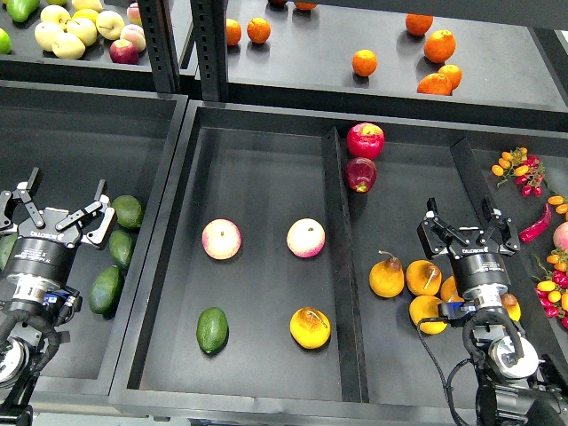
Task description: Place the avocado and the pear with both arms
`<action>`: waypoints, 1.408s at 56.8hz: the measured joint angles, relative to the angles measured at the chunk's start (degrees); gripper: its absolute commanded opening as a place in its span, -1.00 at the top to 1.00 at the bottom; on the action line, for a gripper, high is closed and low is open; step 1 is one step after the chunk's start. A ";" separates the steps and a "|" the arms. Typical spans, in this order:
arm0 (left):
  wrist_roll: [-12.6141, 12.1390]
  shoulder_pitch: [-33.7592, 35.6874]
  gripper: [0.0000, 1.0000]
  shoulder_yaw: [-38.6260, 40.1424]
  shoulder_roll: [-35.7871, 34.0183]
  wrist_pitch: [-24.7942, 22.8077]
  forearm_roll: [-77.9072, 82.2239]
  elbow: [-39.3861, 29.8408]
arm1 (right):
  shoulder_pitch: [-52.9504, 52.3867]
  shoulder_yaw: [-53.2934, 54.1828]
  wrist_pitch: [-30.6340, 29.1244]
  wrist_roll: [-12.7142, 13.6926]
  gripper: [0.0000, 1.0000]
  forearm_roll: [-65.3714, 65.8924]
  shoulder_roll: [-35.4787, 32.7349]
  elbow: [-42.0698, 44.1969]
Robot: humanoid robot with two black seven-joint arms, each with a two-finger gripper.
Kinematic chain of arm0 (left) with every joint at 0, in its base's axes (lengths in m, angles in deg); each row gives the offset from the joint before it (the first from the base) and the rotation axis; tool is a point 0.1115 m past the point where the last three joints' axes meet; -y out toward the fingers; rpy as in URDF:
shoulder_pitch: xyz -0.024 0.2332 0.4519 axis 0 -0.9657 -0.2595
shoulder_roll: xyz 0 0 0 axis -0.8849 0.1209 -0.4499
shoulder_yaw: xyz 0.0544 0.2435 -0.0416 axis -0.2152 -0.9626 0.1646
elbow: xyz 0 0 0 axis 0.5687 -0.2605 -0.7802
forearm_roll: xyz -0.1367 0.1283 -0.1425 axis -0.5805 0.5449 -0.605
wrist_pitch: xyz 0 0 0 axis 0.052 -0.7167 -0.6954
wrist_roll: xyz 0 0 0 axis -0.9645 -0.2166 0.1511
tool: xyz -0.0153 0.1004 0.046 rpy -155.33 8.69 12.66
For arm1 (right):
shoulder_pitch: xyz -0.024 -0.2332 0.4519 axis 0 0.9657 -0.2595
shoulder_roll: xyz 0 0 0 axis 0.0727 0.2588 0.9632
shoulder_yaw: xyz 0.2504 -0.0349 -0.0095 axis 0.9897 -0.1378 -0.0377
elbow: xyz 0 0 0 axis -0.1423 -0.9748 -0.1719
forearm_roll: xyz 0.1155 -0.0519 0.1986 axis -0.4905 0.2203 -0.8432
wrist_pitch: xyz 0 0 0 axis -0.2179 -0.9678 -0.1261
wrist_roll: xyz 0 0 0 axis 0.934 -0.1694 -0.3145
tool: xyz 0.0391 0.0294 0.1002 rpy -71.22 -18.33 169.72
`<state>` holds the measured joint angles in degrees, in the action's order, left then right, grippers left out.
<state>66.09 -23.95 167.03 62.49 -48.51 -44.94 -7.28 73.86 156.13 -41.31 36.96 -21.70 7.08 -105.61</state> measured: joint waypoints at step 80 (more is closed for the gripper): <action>-24.14 25.33 -0.97 -45.57 -35.98 0.00 0.89 -0.20 | -10.13 7.43 0.00 0.58 -0.99 -0.62 0.00 6.04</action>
<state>41.94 1.38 121.46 26.51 -48.52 -44.05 -7.49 63.73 163.57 -41.31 37.54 -22.32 7.08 -99.57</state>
